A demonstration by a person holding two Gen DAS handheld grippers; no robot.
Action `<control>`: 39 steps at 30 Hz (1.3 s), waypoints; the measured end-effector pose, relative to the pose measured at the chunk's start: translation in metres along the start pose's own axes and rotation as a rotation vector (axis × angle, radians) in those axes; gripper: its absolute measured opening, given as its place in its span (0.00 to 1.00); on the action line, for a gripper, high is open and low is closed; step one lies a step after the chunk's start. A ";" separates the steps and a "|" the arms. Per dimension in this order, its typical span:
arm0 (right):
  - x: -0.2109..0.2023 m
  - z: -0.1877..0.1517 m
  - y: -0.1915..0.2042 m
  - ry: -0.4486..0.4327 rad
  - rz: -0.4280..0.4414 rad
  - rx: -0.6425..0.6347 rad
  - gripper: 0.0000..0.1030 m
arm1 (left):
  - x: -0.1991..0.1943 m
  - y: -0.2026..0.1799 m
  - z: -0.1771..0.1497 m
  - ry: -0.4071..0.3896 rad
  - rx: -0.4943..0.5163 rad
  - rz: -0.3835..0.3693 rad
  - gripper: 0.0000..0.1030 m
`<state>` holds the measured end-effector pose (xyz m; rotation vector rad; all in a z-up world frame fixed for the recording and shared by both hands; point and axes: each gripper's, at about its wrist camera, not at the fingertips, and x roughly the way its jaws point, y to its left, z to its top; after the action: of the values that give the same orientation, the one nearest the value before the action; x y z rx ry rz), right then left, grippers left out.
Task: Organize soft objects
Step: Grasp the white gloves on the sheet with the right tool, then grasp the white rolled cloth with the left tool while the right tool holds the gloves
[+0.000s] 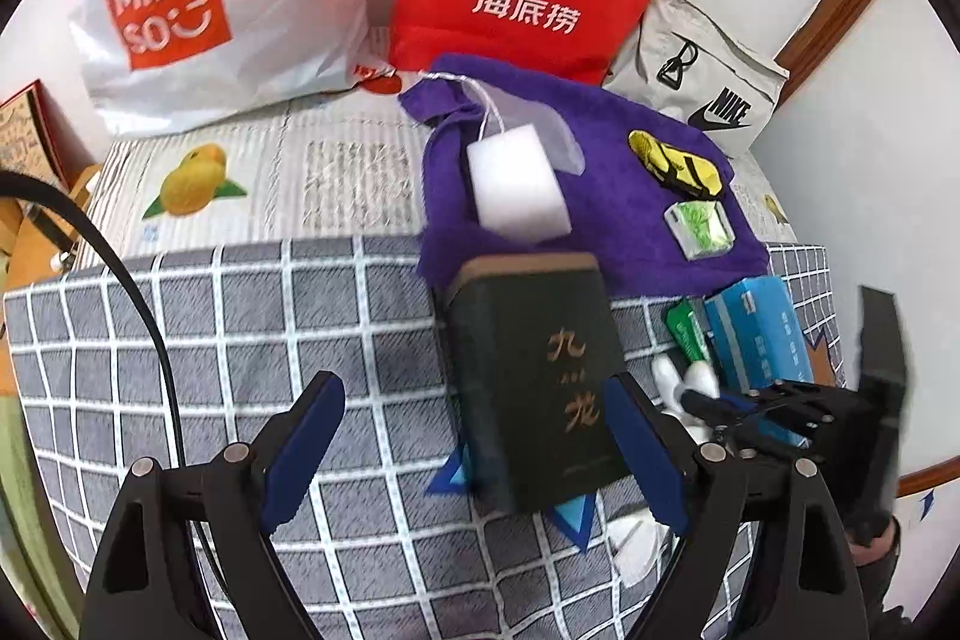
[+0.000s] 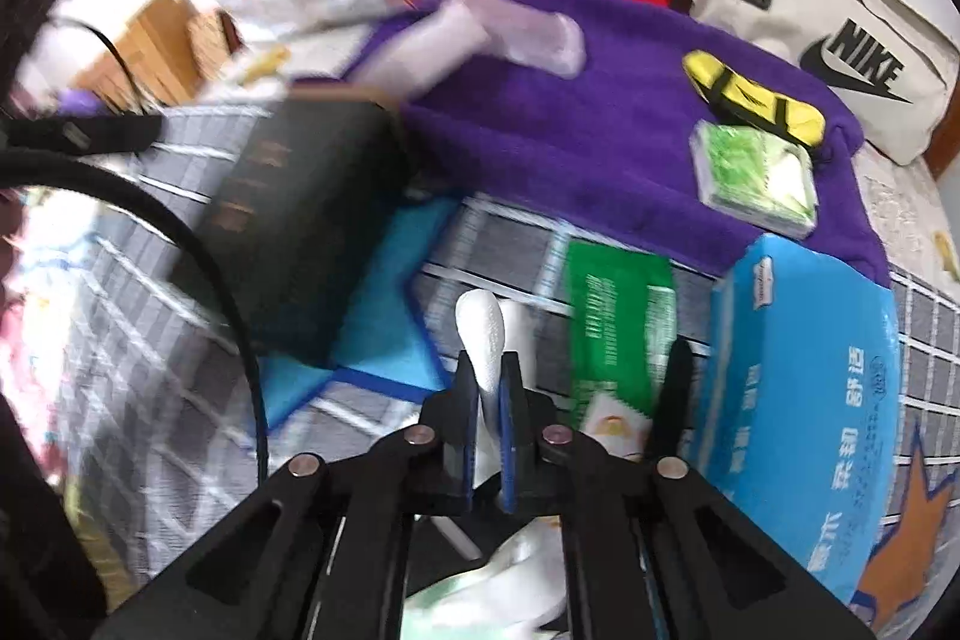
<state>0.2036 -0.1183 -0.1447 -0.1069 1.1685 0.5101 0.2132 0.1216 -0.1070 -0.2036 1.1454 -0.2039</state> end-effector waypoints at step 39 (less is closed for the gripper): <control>-0.164 -0.015 -0.005 -0.353 0.093 0.046 0.06 | -0.001 -0.053 -0.104 0.049 0.037 -0.057 0.85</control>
<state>0.1454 -0.1812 -0.0040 0.0753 0.8414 0.5583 0.1144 0.0645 -0.1340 -0.1991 1.1842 -0.2817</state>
